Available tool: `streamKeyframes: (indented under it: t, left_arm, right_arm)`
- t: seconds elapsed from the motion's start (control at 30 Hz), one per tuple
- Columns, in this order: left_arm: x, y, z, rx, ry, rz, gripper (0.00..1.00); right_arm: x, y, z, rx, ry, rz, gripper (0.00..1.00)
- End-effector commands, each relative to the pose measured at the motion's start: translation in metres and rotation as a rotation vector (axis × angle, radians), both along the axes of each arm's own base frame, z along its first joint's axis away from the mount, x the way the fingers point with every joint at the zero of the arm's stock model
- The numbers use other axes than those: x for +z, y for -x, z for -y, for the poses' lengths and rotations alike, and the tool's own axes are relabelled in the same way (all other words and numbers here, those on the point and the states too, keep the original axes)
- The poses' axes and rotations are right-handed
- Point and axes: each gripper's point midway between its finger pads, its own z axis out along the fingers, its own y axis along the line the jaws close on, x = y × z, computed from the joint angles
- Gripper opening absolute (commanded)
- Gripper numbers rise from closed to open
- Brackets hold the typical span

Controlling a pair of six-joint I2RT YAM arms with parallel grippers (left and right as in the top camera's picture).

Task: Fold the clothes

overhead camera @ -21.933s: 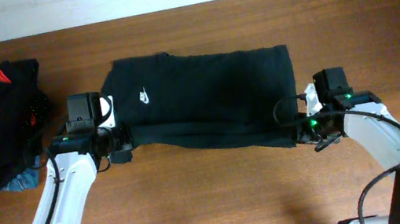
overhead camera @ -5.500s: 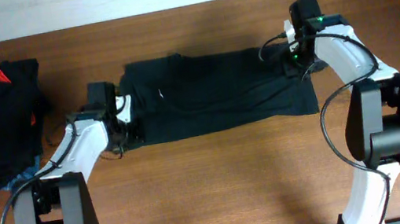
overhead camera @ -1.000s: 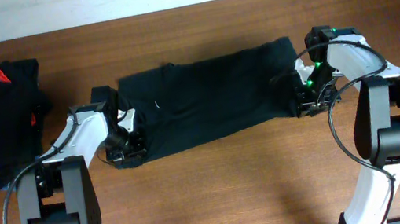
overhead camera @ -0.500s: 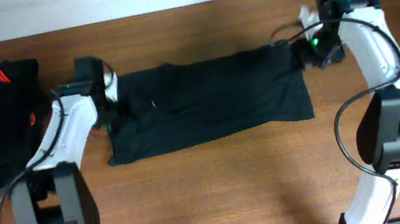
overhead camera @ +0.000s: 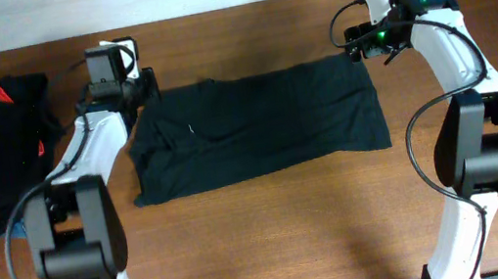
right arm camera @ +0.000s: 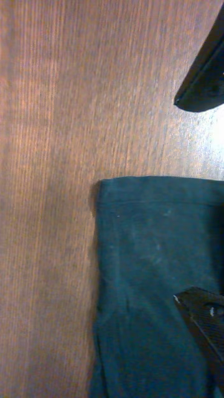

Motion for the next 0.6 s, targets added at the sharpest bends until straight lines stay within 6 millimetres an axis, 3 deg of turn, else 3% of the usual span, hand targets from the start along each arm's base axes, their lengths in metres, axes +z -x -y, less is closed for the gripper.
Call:
streamKeyframes:
  t: [0.0,0.17,0.3,0.4,0.57]
  left_arm:
    - [-0.030,-0.004,0.007,-0.031,0.054,-0.028,0.50]
    - [-0.051,-0.002,0.015,-0.043,0.197,-0.073,0.50]
    - [-0.056,0.002,0.011,-0.033,0.193,-0.097,0.51]
    - [-0.058,0.001,0.004,0.000,0.166,-0.096,0.57]
    - [-0.064,0.009,0.006,0.013,0.190,-0.143,0.56]
  right_arm:
    - [0.001,-0.003,-0.001,0.015,-0.013,0.010,0.95]
    - [0.000,-0.001,-0.001,0.015,-0.013,0.002,0.96]
    - [-0.001,0.001,-0.002,0.015,-0.014,-0.008,0.95]
    - [-0.002,0.004,-0.002,0.015,-0.015,-0.018,0.96]
    - [-0.002,0.004,-0.002,0.015,-0.015,-0.021,0.96]
